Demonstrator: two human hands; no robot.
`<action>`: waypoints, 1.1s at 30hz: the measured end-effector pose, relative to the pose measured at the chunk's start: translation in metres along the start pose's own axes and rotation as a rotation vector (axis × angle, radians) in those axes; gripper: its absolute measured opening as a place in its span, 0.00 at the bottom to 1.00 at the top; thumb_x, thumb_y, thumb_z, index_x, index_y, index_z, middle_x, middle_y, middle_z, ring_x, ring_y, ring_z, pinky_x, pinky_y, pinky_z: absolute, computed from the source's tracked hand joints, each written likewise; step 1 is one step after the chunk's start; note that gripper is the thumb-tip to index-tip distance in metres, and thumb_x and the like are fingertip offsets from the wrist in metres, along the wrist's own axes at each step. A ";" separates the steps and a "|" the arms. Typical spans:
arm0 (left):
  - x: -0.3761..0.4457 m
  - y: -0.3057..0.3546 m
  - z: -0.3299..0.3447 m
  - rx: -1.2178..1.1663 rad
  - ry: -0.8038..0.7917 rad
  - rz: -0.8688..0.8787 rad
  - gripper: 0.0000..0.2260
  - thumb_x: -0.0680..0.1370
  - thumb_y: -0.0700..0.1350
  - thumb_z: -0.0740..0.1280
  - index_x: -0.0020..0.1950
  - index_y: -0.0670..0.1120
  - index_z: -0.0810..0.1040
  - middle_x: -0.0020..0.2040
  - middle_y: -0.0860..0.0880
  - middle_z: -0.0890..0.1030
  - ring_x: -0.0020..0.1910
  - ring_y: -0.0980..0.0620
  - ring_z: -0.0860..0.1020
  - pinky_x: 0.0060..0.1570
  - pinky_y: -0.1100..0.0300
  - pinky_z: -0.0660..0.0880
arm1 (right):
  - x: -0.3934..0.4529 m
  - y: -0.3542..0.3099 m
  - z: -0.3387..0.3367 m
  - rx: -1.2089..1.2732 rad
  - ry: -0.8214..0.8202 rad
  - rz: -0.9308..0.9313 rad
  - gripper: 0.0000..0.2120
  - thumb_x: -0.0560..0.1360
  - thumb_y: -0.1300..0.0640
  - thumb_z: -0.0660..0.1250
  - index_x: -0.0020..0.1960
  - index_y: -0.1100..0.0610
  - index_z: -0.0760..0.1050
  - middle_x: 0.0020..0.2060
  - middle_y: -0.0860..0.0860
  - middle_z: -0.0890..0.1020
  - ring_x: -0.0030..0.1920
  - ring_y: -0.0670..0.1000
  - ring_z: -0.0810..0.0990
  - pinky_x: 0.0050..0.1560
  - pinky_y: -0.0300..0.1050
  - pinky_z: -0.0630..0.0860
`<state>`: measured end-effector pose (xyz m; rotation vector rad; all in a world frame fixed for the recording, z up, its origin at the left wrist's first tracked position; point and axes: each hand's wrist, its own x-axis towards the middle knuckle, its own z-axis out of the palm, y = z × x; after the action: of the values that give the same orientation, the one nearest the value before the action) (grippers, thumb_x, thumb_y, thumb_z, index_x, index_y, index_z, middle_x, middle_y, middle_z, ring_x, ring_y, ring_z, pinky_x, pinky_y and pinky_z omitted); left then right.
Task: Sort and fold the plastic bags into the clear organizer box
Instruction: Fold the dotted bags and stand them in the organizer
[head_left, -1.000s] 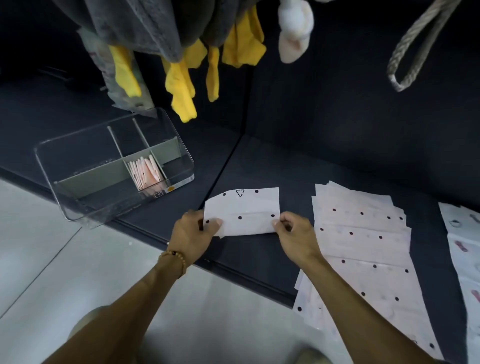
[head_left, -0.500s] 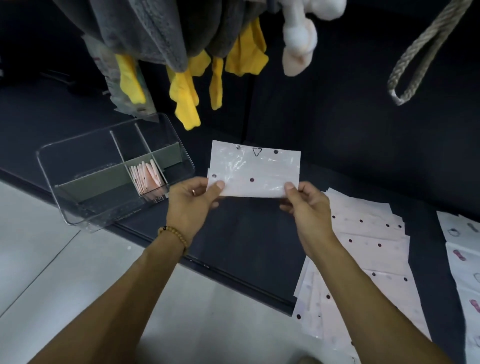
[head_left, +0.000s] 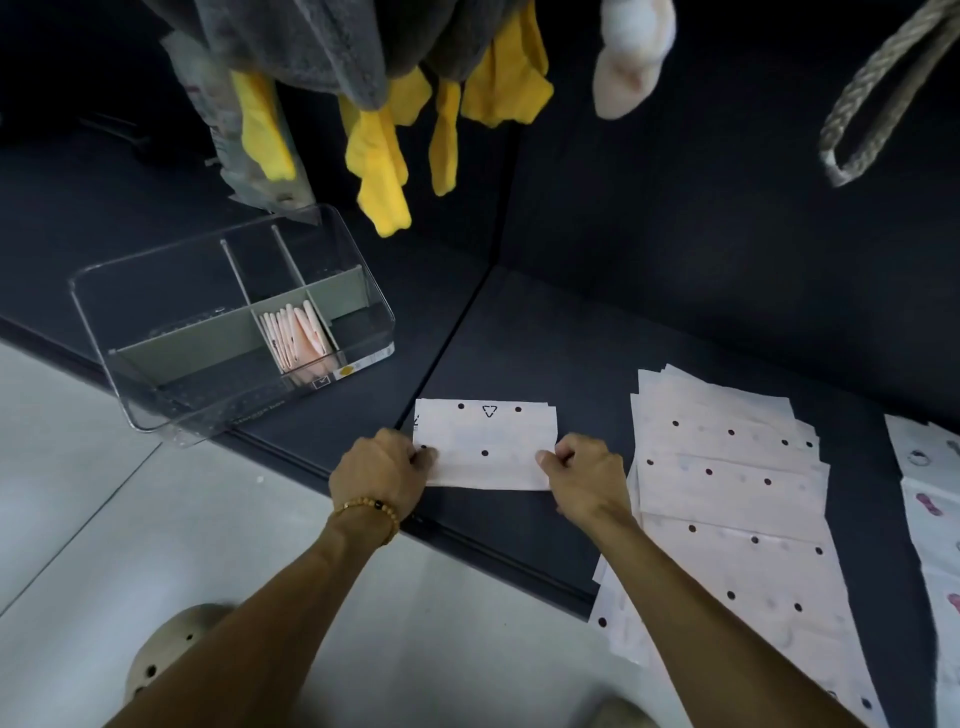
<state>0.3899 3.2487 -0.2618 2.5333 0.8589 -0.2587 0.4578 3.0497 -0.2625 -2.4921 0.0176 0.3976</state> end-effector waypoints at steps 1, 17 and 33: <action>0.002 0.000 0.000 0.020 0.002 -0.010 0.17 0.77 0.59 0.63 0.45 0.45 0.78 0.38 0.48 0.78 0.37 0.48 0.76 0.35 0.58 0.71 | 0.002 0.000 0.000 -0.040 0.010 -0.018 0.10 0.77 0.50 0.66 0.41 0.54 0.74 0.36 0.50 0.80 0.39 0.53 0.81 0.43 0.44 0.78; -0.009 -0.008 0.021 0.197 0.252 0.867 0.11 0.73 0.42 0.72 0.55 0.42 0.82 0.60 0.45 0.80 0.60 0.44 0.78 0.54 0.51 0.78 | 0.013 -0.005 -0.001 -0.110 -0.016 0.061 0.12 0.75 0.47 0.69 0.41 0.56 0.77 0.41 0.51 0.82 0.44 0.52 0.80 0.43 0.41 0.72; -0.011 -0.013 0.027 0.137 0.116 0.769 0.18 0.77 0.43 0.67 0.67 0.42 0.74 0.69 0.45 0.72 0.70 0.47 0.69 0.68 0.54 0.61 | -0.018 0.020 0.042 -0.556 -0.043 -0.586 0.26 0.83 0.49 0.46 0.78 0.55 0.48 0.78 0.51 0.47 0.78 0.51 0.43 0.75 0.51 0.41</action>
<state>0.3723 3.2385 -0.2867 2.8074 -0.1426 0.0827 0.4268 3.0560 -0.3010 -2.8494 -0.9303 0.2190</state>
